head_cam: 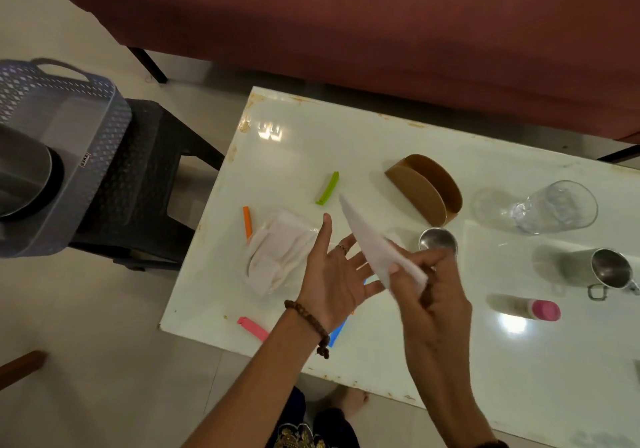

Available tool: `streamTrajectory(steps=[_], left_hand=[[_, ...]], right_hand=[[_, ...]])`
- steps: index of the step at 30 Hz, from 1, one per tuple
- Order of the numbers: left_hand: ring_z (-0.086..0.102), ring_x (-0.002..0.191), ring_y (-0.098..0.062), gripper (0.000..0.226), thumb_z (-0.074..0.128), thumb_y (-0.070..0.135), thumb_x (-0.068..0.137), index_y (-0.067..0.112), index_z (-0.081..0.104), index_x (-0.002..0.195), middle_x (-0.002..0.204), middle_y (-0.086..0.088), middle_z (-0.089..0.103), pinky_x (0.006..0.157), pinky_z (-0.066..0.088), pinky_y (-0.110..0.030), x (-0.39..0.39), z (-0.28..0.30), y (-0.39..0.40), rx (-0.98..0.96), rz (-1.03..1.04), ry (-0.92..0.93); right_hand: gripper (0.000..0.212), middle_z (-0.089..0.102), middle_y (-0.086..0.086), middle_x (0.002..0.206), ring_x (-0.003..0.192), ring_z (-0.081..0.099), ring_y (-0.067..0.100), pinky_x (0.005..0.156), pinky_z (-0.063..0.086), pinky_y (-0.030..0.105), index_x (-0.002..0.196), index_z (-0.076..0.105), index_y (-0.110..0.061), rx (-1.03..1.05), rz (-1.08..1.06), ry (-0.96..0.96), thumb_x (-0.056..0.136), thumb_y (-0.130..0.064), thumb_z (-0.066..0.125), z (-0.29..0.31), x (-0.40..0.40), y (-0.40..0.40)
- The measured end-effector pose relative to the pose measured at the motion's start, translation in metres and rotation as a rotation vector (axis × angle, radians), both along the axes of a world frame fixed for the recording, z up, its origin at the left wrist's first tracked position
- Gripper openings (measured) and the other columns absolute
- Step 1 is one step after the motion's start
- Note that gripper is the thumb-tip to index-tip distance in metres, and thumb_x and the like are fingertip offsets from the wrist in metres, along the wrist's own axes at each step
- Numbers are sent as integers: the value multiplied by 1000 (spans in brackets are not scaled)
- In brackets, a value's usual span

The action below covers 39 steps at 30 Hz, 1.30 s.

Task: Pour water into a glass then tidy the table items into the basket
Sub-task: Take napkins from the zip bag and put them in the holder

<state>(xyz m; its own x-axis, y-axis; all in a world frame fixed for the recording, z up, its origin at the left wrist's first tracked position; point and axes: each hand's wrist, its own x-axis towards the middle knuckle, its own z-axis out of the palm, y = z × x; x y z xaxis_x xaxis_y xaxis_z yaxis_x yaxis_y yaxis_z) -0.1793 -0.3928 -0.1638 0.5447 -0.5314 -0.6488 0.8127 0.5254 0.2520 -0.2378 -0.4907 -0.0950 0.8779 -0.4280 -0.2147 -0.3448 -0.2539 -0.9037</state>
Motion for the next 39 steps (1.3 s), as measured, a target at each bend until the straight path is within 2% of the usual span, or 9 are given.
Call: streamTrajectory(steps=[5,9,12,17,20,25,28,32,39], left_hand=[[44,125,-27,57,40,59,80,16,55,115,131,-8,49,104,33,-38,-5,-10,-1,153,116,114],[57,108,-13,66,27,57,91,6,45,130,143,-19,40,86,43,-10,-6,-21,8,290,305,164],[53,120,-25,61,52,59,77,20,55,124,136,-13,52,95,48,-41,-7,-24,21,273,165,-72],[63,107,-14,61,42,68,75,26,67,111,114,2,69,83,54,-29,5,-5,29,66,-195,-172],[67,100,-12,26,60,28,79,29,70,103,107,4,72,77,55,-25,5,-6,32,79,-310,-227],[68,97,-19,38,64,4,75,17,64,111,110,-6,70,80,57,-29,7,-6,33,187,-287,-276],[68,94,-17,46,61,8,72,11,58,118,108,-5,70,77,57,-27,13,-4,36,220,-252,-276],[64,103,-16,47,53,-9,81,11,53,123,117,-6,65,83,56,-27,20,3,39,257,-394,-330],[69,87,-6,33,52,-6,83,18,63,103,90,8,74,73,57,-20,34,12,41,351,-382,-436]], right_hand=[[16,64,-13,66,66,63,4,53,51,18,79,53,-25,478,-150,108,90,-12,50,6,6,-12],[16,73,-6,71,66,69,9,51,55,24,71,73,-26,805,-132,168,59,-31,65,12,7,-30],[15,70,-5,70,66,67,13,54,52,29,80,67,-22,725,-174,227,67,-28,66,2,7,-47],[8,63,-3,75,71,59,18,53,44,29,84,60,-24,538,-256,274,89,-22,54,-15,10,-64],[14,62,-1,67,69,55,21,55,42,31,83,56,-17,614,-220,344,92,-22,48,-18,14,-65],[21,74,4,73,64,70,18,50,57,26,98,60,-10,979,-120,427,94,-22,43,-27,14,-65],[34,72,5,103,88,69,20,57,58,28,116,60,-15,886,12,422,82,-11,56,-37,7,-68],[38,74,-3,94,80,71,13,56,56,22,115,59,-20,767,33,354,83,1,56,-38,13,-75],[36,68,2,112,97,66,22,65,59,29,112,62,-24,640,125,279,76,-20,63,-30,24,-86]])
